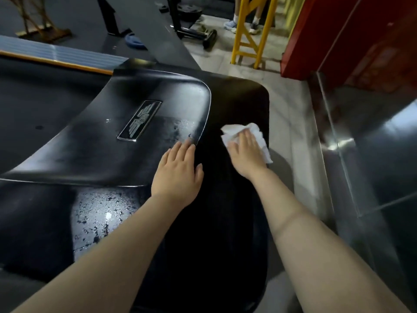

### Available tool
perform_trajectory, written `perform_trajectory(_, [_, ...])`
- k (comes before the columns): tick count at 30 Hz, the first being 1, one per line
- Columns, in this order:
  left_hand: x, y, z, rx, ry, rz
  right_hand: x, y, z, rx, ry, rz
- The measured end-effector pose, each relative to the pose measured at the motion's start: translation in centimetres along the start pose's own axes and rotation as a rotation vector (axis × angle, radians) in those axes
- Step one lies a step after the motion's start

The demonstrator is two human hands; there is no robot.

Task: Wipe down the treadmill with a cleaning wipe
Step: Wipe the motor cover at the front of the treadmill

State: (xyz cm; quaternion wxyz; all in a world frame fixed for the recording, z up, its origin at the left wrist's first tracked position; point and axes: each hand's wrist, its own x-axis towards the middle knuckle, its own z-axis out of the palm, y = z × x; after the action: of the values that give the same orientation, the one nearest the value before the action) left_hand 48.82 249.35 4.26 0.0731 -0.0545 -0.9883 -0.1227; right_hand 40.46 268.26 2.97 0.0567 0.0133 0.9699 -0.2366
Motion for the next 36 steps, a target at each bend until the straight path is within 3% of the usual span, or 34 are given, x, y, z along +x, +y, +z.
perform_trajectory(6, [-0.2, 0.5, -0.2, -0.022, -0.007, -0.055, -5.3, 4.2, 2.1, 0.173, 0.091, 0.25])
perform_trajectory(9, [-0.2, 0.6, -0.4, -0.016, -0.016, -0.051, -4.4, 3.2, 1.6, 0.123, 0.073, 0.306])
perform_trajectory(11, [-0.2, 0.6, -0.4, -0.002, -0.023, -0.04, -3.0, 1.4, 0.9, 0.027, 0.015, 0.199])
perform_trajectory(15, [-0.1, 0.5, -0.3, 0.006, -0.031, -0.033, 0.1, -3.9, 0.2, -0.163, -0.049, -0.208])
perform_trajectory(17, [-0.1, 0.4, -0.4, -0.001, -0.039, -0.043, 0.8, -5.6, 0.6, -0.184, -0.05, -0.276])
perform_trajectory(19, [0.0, 0.5, -0.6, -0.009, -0.053, -0.052, 0.7, -5.7, 1.0, -0.109, -0.024, -0.183])
perform_trajectory(23, [0.0, 0.6, -0.9, -0.018, -0.107, -0.057, -2.7, -3.0, 2.2, 0.119, 0.139, 0.182])
perform_trajectory(27, [0.1, 0.8, -1.2, -0.035, -0.143, -0.07, -7.9, -1.1, 3.0, 0.249, 0.262, 0.102])
perform_trajectory(33, [0.0, 1.7, -3.4, 0.024, -0.315, -0.108, -16.2, 1.5, 0.8, 0.322, 0.082, 0.091])
perform_trajectory(36, [-1.3, 3.1, -5.9, 0.081, -0.414, -0.115, -20.5, 1.9, -2.2, 0.464, -0.114, 0.244])
